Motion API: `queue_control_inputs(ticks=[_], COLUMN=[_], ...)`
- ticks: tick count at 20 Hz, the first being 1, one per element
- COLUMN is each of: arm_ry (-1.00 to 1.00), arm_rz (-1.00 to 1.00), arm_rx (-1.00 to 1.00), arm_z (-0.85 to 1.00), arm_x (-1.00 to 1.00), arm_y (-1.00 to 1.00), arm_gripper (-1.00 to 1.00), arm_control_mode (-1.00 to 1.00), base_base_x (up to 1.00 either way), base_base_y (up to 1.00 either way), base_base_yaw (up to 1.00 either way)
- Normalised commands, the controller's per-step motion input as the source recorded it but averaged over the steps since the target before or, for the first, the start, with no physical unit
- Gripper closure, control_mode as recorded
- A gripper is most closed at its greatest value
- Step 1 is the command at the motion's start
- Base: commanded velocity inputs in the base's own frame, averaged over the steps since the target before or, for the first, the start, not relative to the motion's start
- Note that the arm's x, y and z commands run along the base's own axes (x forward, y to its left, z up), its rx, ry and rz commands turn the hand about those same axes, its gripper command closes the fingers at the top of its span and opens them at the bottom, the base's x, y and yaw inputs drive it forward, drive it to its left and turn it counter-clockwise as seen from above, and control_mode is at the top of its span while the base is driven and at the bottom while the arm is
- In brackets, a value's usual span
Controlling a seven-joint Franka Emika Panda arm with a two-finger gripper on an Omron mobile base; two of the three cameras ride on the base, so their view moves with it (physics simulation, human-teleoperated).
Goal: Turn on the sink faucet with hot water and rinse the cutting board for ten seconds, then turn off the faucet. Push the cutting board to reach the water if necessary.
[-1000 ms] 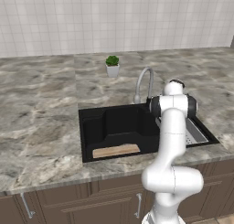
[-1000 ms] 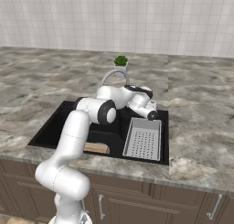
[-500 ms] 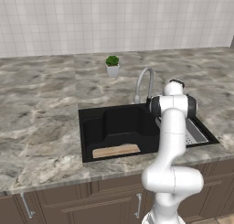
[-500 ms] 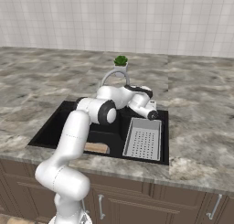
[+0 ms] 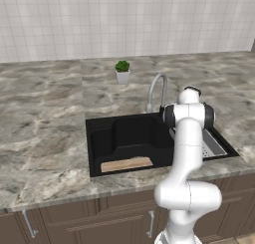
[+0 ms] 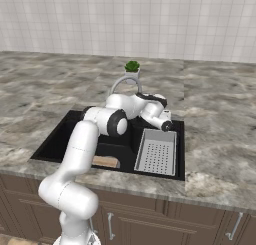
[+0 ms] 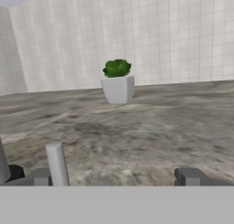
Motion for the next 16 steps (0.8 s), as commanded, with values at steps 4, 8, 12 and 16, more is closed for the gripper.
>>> queue_control_inputs(ticks=[4,8,12,16], arm_ry=[0.0,0.0,0.0,0.0], arm_rz=[0.0,0.0,0.0,0.0], arm_rx=[0.0,0.0,0.0,0.0], arm_z=[0.0,0.0,0.0,0.0], arm_x=[0.0,0.0,0.01,0.06], arm_y=[0.04,0.06,0.05,0.01], arm_gripper=[-1.0,-1.0,-1.0,-1.0], arm_control_mode=[-1.0,-1.0,-1.0,-1.0], base_base_x=[0.0,0.0,0.0,0.0], base_base_y=[0.0,0.0,0.0,0.0], base_base_yaw=[0.0,0.0,0.0,0.0])
